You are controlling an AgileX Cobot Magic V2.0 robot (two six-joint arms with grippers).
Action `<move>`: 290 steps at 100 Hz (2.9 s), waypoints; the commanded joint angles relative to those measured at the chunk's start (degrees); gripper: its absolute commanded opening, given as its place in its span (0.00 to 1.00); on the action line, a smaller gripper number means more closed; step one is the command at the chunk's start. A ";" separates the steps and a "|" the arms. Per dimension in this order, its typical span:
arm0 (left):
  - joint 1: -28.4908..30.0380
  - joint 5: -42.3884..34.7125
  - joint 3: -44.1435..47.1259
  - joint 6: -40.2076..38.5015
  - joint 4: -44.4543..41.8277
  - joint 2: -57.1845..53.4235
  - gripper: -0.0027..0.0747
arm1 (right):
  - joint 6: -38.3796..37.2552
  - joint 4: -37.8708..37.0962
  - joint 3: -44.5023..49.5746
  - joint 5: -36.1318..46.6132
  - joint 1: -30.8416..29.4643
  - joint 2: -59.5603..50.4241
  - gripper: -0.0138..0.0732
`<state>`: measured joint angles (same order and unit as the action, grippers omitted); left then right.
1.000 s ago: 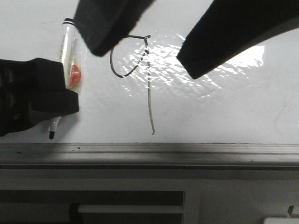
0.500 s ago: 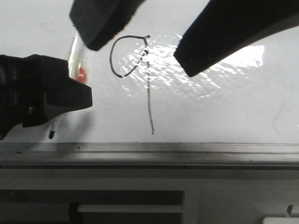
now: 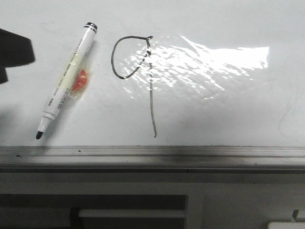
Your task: Write number 9 on whiteboard
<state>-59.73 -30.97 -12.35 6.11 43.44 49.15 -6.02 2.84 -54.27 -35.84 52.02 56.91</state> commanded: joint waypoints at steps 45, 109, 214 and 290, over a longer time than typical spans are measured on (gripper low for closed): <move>0.03 20.50 1.53 13.99 -8.39 -29.23 0.01 | -0.08 -10.93 26.44 31.29 -0.03 -21.75 0.09; 0.03 44.67 1.57 19.20 -13.21 -33.06 0.01 | -0.08 -12.81 46.60 26.11 -0.13 -48.31 0.09; 1.31 44.89 5.74 19.20 -14.47 -33.06 0.01 | -0.08 -12.81 46.60 26.11 -0.13 -48.31 0.09; 50.86 37.89 13.46 -2.86 -34.75 -46.83 0.01 | -0.08 -12.81 46.60 26.11 -0.13 -48.31 0.09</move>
<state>-13.56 10.68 -0.02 6.01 12.13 3.32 -6.07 -9.26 -6.02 -13.68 52.02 8.08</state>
